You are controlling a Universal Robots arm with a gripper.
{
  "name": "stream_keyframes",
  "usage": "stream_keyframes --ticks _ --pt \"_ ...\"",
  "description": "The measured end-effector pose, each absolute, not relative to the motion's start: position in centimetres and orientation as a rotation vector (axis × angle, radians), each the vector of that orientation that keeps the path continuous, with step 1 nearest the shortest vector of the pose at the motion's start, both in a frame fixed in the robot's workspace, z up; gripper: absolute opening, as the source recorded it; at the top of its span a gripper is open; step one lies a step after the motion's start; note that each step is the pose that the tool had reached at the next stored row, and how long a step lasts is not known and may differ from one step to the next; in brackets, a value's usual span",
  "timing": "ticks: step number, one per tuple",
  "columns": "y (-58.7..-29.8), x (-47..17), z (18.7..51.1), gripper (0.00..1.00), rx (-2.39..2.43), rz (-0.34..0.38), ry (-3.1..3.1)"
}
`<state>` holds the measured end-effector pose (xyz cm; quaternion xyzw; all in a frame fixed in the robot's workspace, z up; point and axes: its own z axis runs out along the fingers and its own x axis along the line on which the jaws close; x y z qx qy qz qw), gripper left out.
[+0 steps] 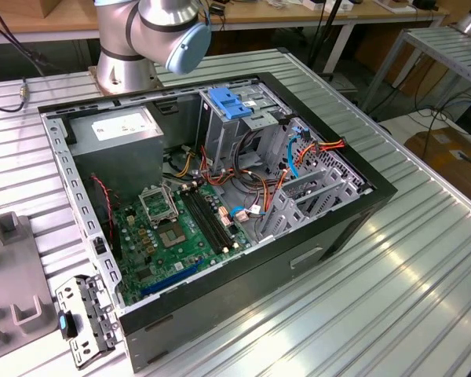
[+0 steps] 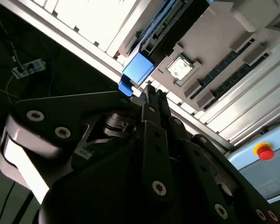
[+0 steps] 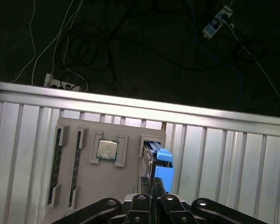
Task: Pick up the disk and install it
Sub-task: 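Pick up the disk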
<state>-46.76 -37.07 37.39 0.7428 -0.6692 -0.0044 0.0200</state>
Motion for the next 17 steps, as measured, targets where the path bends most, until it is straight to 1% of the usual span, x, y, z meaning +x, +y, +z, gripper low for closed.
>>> stream_keyframes --ticks 6,7,8,17 --pt "-36.99 -46.74 36.72 0.47 2.253 -0.015 -2.132" --pt "-36.99 -46.75 36.71 0.47 2.252 -0.015 -2.134" --pt "-36.99 -46.75 36.71 0.54 2.252 -0.015 -2.134" --pt "-36.99 -46.74 36.70 0.54 2.252 -0.014 -2.134"
